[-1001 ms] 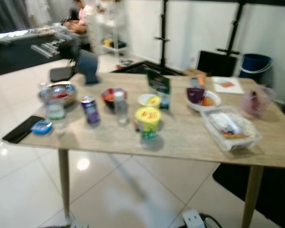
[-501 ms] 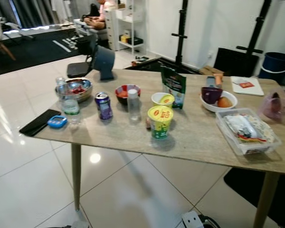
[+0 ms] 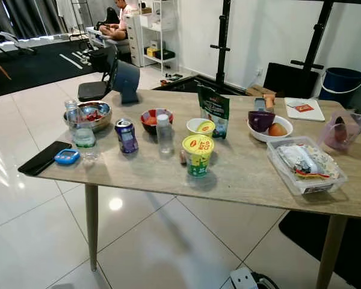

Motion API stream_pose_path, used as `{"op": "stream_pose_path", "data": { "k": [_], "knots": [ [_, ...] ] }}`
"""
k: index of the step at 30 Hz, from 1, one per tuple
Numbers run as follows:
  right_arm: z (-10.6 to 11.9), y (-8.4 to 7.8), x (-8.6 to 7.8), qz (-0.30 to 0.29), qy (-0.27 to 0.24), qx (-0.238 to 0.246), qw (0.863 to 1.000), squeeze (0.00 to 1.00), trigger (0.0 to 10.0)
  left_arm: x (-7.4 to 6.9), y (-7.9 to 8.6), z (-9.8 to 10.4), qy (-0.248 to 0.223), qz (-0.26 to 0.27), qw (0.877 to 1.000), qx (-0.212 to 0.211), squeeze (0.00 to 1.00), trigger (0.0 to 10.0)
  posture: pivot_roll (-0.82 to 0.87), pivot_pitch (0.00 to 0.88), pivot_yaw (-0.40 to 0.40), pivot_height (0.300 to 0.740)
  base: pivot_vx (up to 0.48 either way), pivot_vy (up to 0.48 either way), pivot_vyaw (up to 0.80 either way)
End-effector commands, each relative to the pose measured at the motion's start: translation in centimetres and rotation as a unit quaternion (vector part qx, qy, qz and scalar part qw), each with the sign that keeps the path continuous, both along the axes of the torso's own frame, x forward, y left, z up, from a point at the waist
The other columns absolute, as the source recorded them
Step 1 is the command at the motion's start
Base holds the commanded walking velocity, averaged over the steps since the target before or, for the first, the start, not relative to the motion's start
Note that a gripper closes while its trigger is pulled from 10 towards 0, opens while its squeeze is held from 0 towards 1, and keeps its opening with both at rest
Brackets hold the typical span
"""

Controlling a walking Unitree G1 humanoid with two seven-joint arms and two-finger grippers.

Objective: Restocking fridge

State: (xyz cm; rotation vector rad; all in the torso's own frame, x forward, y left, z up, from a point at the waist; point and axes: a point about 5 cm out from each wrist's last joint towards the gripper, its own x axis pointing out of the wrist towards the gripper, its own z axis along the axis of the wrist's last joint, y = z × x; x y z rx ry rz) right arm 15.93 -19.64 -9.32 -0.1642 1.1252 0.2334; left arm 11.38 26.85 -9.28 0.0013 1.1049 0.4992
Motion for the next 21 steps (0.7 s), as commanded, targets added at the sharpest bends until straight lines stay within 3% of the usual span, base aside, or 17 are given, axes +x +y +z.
{"op": "stream_pose_path", "data": {
  "k": [1,3,4,9,10,12,14,17,19,20,21],
  "knots": [
    [0.1,0.1,0.2,-0.004,-0.002,0.000,1.000,0.00,10.0,0.1,2.5,1.0,-0.022,0.051,0.998,0.034,0.00,10.0,-0.02,0.000,0.006,0.740,0.000,0.000,0.00],
    [0.1,0.1,0.2,-0.004,-0.001,0.000,1.000,0.00,10.0,0.2,4.9,2.2,-0.050,0.107,0.991,0.063,0.00,10.0,-0.02,0.000,0.006,0.740,0.000,0.000,0.00],
    [0.1,0.1,0.2,-0.004,-0.001,0.000,1.000,0.00,10.0,0.2,4.9,2.2,-0.050,0.107,0.991,0.063,0.00,10.0,-0.02,0.000,0.006,0.740,0.000,0.000,0.00],
    [0.0,0.1,0.2,-0.005,0.000,0.001,1.000,0.00,10.0,1.8,10.5,6.3,-0.117,0.160,0.968,0.152,0.00,10.0,-0.01,0.000,0.011,0.740,0.000,0.000,0.00],
    [0.0,0.1,0.2,-0.005,0.000,0.001,1.000,0.00,10.0,1.8,10.5,6.3,-0.117,0.160,0.968,0.152,0.00,10.0,-0.01,0.000,0.011,0.740,0.000,0.000,0.00],
    [0.0,0.2,0.2,-0.005,0.000,0.002,1.000,0.00,10.0,2.9,12.2,8.2,-0.151,0.171,0.956,0.185,0.00,10.0,-0.01,0.000,0.014,0.740,0.000,0.000,0.00],
    [0.0,0.2,0.2,-0.005,0.000,0.002,1.000,0.00,10.0,2.9,12.2,8.2,-0.151,0.171,0.956,0.185,0.00,10.0,-0.01,0.000,0.014,0.740,0.000,0.000,0.00],
    [0.0,0.3,0.2,-0.005,0.000,0.004,1.000,0.00,10.0,6.4,14.0,12.1,-0.241,0.165,0.928,0.233,0.00,10.0,-0.01,0.000,0.014,0.740,0.000,0.000,0.00],
    [0.0,0.3,0.2,-0.005,0.000,0.004,1.000,0.00,10.0,6.4,14.0,12.1,-0.241,0.165,0.928,0.233,0.00,10.0,-0.01,0.000,0.014,0.740,0.000,0.000,0.00],
    [0.0,0.4,0.2,-0.005,-0.001,0.005,1.000,0.00,10.0,9.7,14.1,15.2,-0.314,0.131,0.905,0.257,0.00,10.0,-0.01,0.000,0.012,0.740,0.000,0.000,0.00],
    [0.0,0.4,0.2,-0.005,-0.001,0.005,1.000,0.00,10.0,10.7,14.0,16.3,-0.335,0.119,0.896,0.266,0.00,10.0,-0.01,0.000,0.012,0.740,0.000,0.000,0.00]
  ]
}}
